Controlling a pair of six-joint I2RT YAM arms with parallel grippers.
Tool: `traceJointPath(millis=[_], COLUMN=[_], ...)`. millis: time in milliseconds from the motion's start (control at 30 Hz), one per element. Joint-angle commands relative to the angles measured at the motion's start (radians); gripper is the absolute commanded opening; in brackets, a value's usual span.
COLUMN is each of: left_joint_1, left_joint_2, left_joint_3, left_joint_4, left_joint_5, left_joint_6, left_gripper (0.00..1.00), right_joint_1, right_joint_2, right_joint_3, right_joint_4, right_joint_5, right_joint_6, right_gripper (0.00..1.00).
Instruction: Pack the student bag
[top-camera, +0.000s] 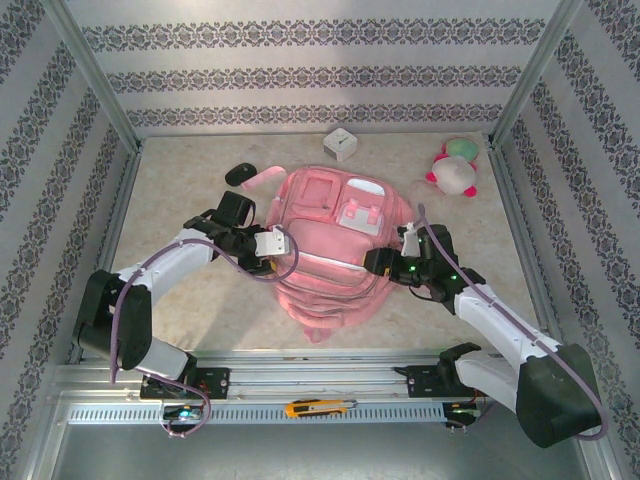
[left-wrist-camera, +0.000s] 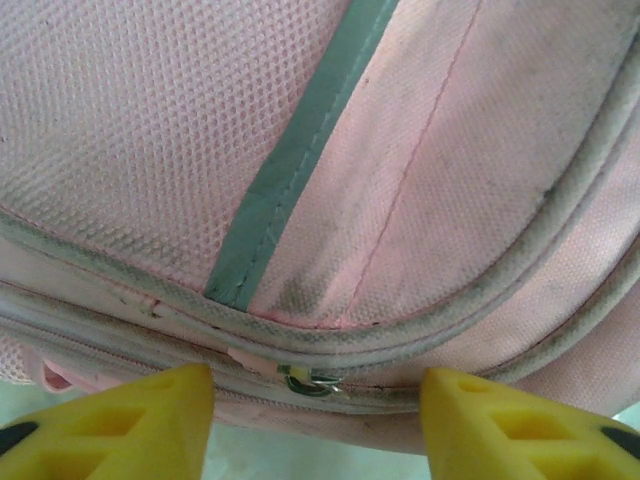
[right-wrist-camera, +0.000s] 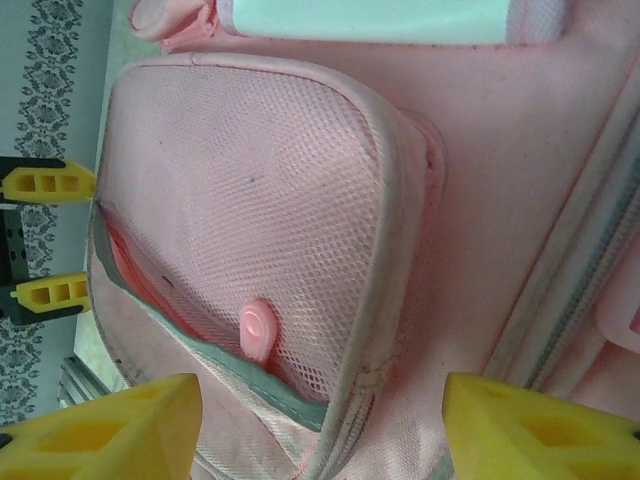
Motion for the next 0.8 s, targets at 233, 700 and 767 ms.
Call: traceJointPath(millis=[233, 700, 767], left_joint_1=[-0.018, -0.017, -0.018], left_joint_2=[-0.007, -0.072, -0.076], left_joint_3=[0.013, -0.027, -0.024], left_joint_4=[0.024, -0.016, -0.025], left_joint_5=[0.055, 0.081, 0.086], left_joint_6=[-0.024, -0.109, -0.122], left_gripper=[0.20, 0.00, 0.00], right_joint_1=[0.075, 0.595, 0.612], right_joint_2=[-0.088, 0.103, 0.196], right_joint_3=[-0.028, 0.227, 0.261], right_joint_4=[0.015, -0.024, 0.004], right_joint_5=[0.116, 0.562, 0.562], right_joint_6=[0.027, -0.877, -0.963], right_gripper=[0.62, 0.57, 0.57])
